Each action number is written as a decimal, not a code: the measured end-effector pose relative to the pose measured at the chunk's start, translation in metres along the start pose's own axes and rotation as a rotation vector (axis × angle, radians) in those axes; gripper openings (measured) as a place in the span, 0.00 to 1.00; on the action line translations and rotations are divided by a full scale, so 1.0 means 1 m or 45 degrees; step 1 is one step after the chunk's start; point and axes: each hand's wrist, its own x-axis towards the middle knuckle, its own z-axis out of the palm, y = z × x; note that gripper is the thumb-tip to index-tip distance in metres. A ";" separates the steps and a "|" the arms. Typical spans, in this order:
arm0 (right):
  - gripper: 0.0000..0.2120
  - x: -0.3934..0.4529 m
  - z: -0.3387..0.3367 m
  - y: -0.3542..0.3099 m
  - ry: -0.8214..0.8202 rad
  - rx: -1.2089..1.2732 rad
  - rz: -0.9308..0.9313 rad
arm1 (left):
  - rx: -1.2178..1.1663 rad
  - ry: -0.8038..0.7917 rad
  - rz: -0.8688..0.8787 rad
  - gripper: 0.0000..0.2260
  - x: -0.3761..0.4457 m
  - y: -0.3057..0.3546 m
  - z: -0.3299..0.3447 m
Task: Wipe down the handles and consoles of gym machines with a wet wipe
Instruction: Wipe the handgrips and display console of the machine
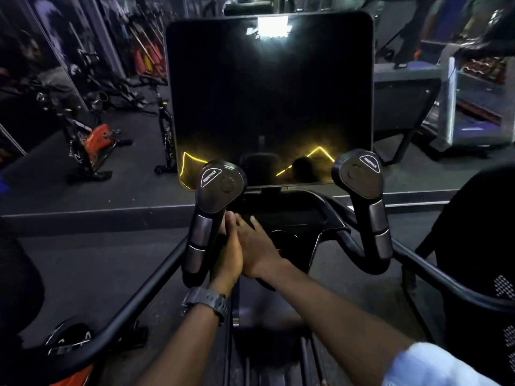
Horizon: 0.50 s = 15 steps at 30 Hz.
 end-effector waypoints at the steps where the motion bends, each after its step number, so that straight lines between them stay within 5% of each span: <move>1: 0.34 -0.010 0.003 0.004 0.009 0.005 -0.106 | 0.052 -0.037 -0.005 0.27 0.002 -0.002 0.001; 3: 0.32 -0.030 0.002 0.021 0.090 0.067 -0.125 | 0.168 -0.090 -0.020 0.28 0.004 -0.007 0.003; 8: 0.29 -0.051 0.005 0.076 0.293 0.046 0.460 | 0.528 -0.276 0.070 0.29 0.005 -0.022 0.019; 15: 0.12 -0.066 -0.039 0.083 0.796 0.629 0.867 | 0.824 -0.164 0.299 0.45 0.000 -0.024 0.043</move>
